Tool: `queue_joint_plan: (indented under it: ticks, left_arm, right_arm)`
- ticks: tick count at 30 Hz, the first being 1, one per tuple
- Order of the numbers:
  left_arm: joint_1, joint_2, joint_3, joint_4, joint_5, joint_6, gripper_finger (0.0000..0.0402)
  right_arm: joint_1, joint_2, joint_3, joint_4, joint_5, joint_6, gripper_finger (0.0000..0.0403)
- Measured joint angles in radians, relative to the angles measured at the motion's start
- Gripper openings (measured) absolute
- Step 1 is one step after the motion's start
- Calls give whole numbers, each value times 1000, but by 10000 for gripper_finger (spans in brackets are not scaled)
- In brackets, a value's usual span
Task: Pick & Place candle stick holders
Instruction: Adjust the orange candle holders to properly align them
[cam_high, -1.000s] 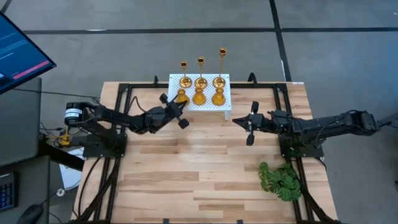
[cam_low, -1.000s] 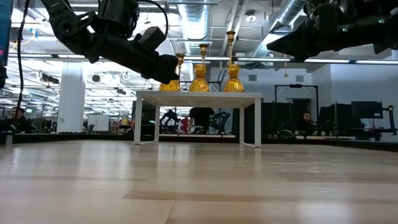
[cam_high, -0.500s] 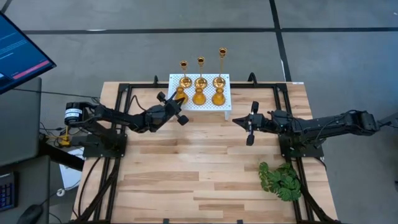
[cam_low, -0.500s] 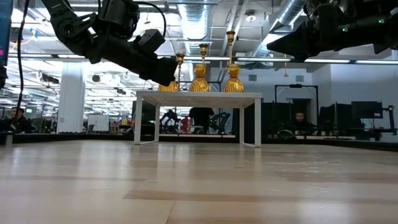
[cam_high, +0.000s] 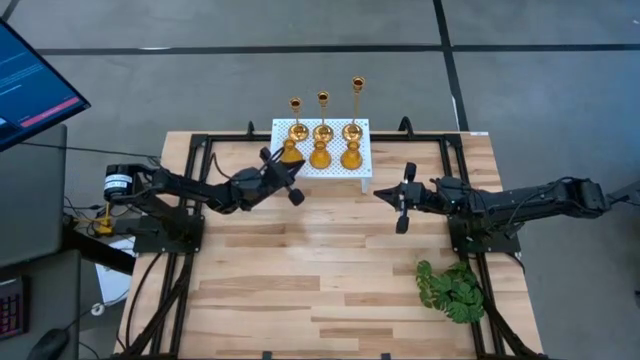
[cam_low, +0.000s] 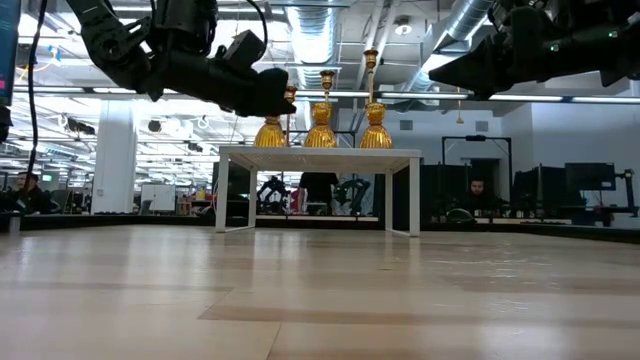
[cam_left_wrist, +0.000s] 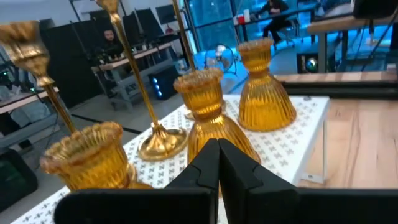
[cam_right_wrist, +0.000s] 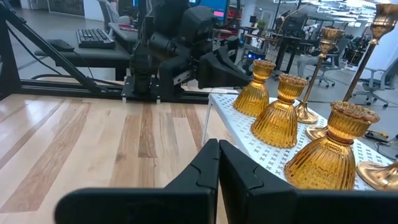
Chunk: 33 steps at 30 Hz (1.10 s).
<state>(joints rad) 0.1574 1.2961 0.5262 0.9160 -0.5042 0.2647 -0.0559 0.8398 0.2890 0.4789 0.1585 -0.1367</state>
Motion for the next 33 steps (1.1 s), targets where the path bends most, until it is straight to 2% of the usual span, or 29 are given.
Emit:
queue_joint_plan:
  ticks: [10,18,23,33]
  left_arm:
    - [0,119,38,132,-5,43,2]
    - [-17,236,131,140,-145,156,2]
    - [-28,259,164,141,-209,211,2]
    - [-19,259,169,143,-214,213,2]
  right_arm:
    - [-14,0,0,14,0,-4,0]
    - [-21,0,0,14,0,-4,0]
    - [-21,0,0,13,0,-5,0]
    - [-21,0,0,11,0,-20,0]
